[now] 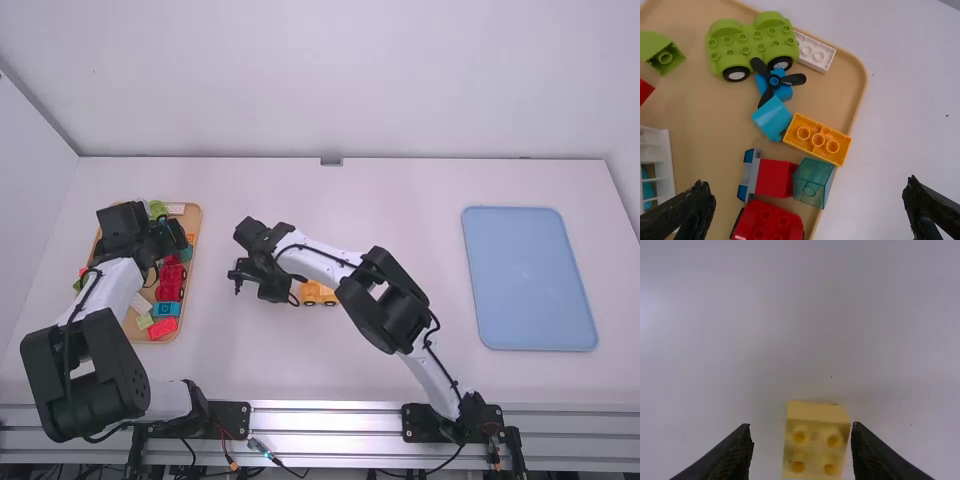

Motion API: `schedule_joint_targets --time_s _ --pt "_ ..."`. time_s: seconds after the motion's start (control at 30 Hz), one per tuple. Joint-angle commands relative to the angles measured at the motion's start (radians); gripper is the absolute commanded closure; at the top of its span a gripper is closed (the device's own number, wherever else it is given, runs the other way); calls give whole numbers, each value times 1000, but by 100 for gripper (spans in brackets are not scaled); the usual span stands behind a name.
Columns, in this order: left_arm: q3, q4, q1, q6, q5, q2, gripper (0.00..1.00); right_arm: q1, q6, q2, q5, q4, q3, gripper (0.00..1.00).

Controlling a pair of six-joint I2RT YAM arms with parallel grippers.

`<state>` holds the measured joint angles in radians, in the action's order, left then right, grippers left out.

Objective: Assemble lego blocks to make yellow taxi

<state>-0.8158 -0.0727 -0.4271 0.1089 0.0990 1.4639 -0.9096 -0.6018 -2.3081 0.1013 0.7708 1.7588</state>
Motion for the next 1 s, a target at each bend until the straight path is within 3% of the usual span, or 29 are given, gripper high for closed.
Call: schedule_joint_targets --time_s 0.0,0.1,0.13,0.43,0.67,0.83,0.97 --pt "6 -1 -5 -8 -3 -21 1 -1 2 -20 2 0 8 31" --pt "6 -1 -5 -8 -3 -21 1 -1 2 -20 2 -4 11 2" --pt "6 -1 -5 -8 -3 -21 1 -1 3 -20 3 0 17 1" --pt "6 6 -5 -82 158 -21 1 52 29 8 48 141 154 1" --pt "6 3 -4 -103 291 -21 1 178 30 139 149 208 158 1" --pt "6 0 -5 -188 463 -21 1 282 130 264 113 101 37 2" --pt "6 -2 -3 -185 496 -21 1 339 213 403 13 -92 -193 1"
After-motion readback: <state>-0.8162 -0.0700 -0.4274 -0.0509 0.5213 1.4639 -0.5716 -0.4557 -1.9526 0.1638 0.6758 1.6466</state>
